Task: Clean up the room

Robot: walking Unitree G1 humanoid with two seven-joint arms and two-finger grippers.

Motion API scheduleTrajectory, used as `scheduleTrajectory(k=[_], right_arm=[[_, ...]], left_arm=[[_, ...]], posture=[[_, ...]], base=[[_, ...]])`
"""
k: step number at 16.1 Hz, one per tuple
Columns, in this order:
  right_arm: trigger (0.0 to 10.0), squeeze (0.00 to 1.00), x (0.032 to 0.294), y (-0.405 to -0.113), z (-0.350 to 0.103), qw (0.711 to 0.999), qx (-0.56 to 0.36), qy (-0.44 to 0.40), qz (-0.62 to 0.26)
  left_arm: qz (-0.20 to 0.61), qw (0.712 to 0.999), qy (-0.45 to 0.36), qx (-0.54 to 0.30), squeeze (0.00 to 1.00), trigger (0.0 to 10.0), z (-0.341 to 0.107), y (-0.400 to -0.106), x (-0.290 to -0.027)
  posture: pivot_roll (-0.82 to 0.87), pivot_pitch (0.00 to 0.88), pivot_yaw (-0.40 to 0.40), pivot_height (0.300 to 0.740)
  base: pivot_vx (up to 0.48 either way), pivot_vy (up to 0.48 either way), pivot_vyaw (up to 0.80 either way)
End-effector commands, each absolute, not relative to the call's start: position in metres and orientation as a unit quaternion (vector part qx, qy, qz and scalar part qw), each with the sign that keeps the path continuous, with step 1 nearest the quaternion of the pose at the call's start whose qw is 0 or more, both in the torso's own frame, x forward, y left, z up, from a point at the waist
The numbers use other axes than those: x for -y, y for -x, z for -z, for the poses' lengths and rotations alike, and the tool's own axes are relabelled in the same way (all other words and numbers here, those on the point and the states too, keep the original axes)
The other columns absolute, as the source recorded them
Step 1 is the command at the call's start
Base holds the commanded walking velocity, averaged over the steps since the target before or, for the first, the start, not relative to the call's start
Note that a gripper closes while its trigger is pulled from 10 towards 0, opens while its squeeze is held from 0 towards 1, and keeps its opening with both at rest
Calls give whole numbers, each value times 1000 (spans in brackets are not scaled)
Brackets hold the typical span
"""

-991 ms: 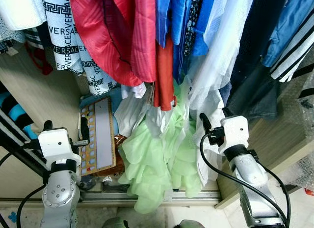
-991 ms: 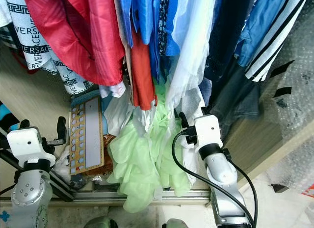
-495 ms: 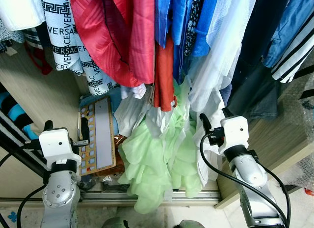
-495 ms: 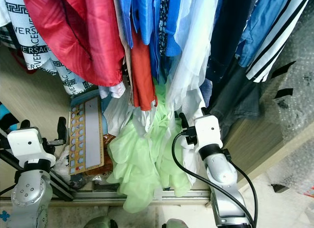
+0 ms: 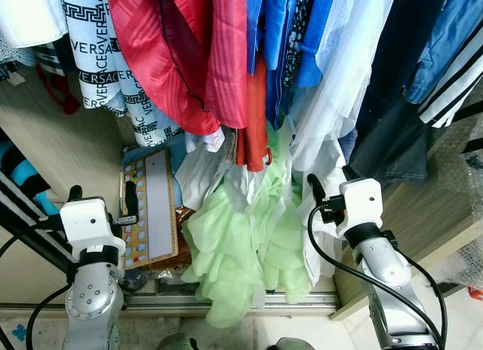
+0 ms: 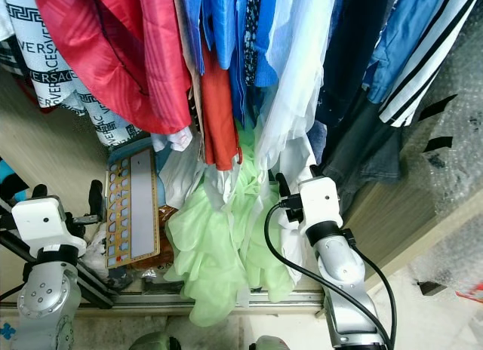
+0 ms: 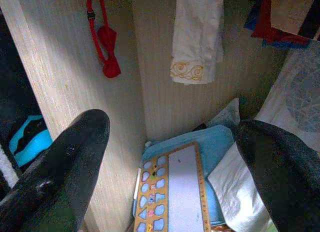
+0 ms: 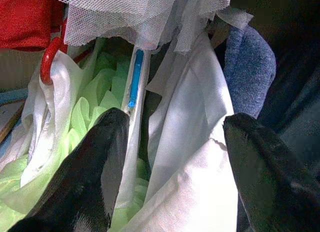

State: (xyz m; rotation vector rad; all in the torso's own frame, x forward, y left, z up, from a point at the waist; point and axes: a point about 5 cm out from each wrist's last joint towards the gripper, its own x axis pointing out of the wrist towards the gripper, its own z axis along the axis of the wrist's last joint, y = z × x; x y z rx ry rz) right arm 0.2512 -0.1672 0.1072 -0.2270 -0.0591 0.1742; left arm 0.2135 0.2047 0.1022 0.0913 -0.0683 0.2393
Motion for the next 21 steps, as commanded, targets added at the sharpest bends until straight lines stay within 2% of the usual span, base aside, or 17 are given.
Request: scheduleTrajectory(k=[1, 10, 16, 21], right_arm=[[10000, 0, 168, -252, -110, 990, 34, 108, -84], [10000, 0, 163, -264, -110, 992, 45, 97, -73], [10000, 0, 164, -270, -108, 990, 31, 107, -91], [10000, 0, 165, -272, -108, 992, 30, 101, -76]], left_arm=[[-115, 992, -49, 28, 0, 10000, -99, -213, -205], [-97, 992, -60, 45, 0, 10000, -103, -232, -206], [-129, 990, -47, 28, 0, 10000, -91, -220, -209], [-127, 991, -44, 27, 0, 10000, -88, -219, -208]], posture=[[-58, 0, 6, 740], [-78, 0, 50, 740], [-48, 0, -10, 740], [-59, 0, -2, 740]], base=[[0, 0, 0], [0, 0, 0], [0, 0, 0], [0, 0, 0]])
